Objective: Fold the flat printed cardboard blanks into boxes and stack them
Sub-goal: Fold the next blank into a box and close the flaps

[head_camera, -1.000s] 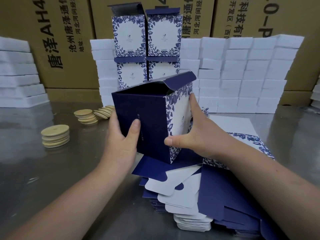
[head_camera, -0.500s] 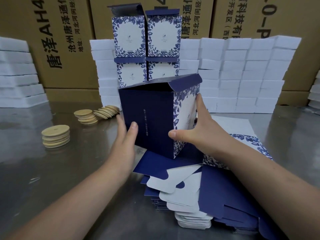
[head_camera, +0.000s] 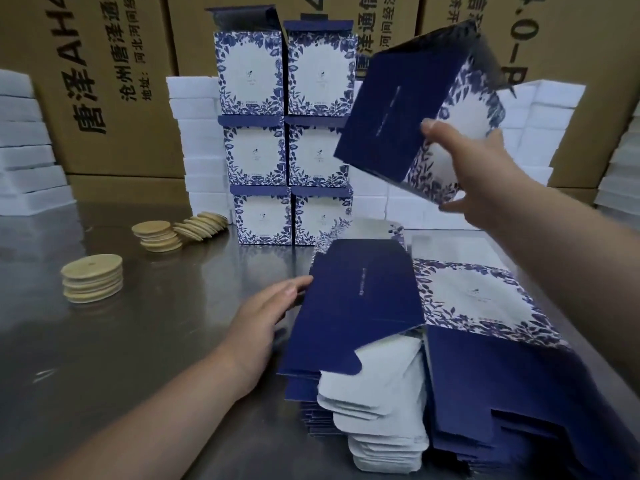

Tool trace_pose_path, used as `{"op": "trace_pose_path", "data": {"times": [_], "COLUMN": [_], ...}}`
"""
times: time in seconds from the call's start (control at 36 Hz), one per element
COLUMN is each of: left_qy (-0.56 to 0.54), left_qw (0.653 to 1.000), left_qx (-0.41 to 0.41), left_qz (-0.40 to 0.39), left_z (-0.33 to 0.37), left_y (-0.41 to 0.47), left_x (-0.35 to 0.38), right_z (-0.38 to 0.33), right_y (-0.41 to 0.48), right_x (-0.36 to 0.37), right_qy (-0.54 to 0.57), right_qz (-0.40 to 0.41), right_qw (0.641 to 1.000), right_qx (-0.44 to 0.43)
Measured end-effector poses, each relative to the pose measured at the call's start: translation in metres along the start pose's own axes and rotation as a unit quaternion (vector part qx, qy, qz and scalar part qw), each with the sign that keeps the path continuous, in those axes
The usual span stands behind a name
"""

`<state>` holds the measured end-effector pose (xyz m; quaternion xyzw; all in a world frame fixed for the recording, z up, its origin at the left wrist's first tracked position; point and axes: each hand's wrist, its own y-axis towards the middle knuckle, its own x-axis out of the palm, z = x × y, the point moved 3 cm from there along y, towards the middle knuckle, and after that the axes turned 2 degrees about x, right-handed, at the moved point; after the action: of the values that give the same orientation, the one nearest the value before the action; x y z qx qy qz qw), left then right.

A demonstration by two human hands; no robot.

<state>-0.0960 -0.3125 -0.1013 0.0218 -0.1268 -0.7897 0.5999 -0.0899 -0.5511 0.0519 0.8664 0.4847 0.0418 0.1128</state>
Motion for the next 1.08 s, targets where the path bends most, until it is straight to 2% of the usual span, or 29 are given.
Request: {"op": "trace_pose_path", "data": {"times": [0.14,0.22,0.42,0.58,0.72,0.78,0.86,0.89,0.94,1.0,1.03,1.08], "left_qy": [0.054,0.061,0.116,0.125,0.129,0.122,0.088,0.08,0.073,0.075,0.078,0.085], "left_qw": [0.997,0.995,0.98,0.975,0.976,0.979,0.986,0.987,0.988,0.988,0.987,0.987], "left_qx": [0.054,0.075,0.162,0.186,0.176,0.164,0.141,0.138,0.136,0.136,0.136,0.135], "left_qz": [0.019,0.013,-0.007,-0.013,-0.021,-0.024,-0.027,-0.028,-0.027,-0.025,-0.023,-0.022], "left_z": [0.001,0.001,0.007,0.007,0.008,0.007,0.005,0.005,0.005,0.005,0.005,0.005], "left_y": [0.003,0.005,0.005,0.005,0.005,0.005,0.005,0.005,0.005,0.005,0.005,0.005], "left_x": [-0.002,-0.003,-0.001,0.001,0.002,0.003,0.005,0.006,0.006,0.006,0.006,0.006], "right_z": [0.01,0.028,0.074,0.104,0.127,0.133,0.131,0.126,0.116,0.111,0.11,0.112], "right_y": [0.053,0.078,0.114,0.137,0.135,0.133,0.127,0.124,0.116,0.113,0.113,0.116], "right_x": [0.015,0.026,0.057,0.073,0.085,0.084,0.086,0.088,0.094,0.099,0.101,0.104], "right_qy": [-0.088,-0.144,-0.219,-0.311,-0.39,-0.44,-0.514,-0.555,-0.658,-0.725,-0.745,-0.763], "right_qz": [0.122,0.157,0.169,0.161,0.11,0.074,-0.036,-0.069,-0.151,-0.188,-0.196,-0.194], "right_qw": [0.988,0.975,0.955,0.928,0.9,0.875,0.848,0.825,0.738,0.663,0.638,0.616], "right_qx": [0.037,0.062,0.107,0.129,0.163,0.185,0.124,0.081,0.021,-0.01,-0.019,-0.024]}}
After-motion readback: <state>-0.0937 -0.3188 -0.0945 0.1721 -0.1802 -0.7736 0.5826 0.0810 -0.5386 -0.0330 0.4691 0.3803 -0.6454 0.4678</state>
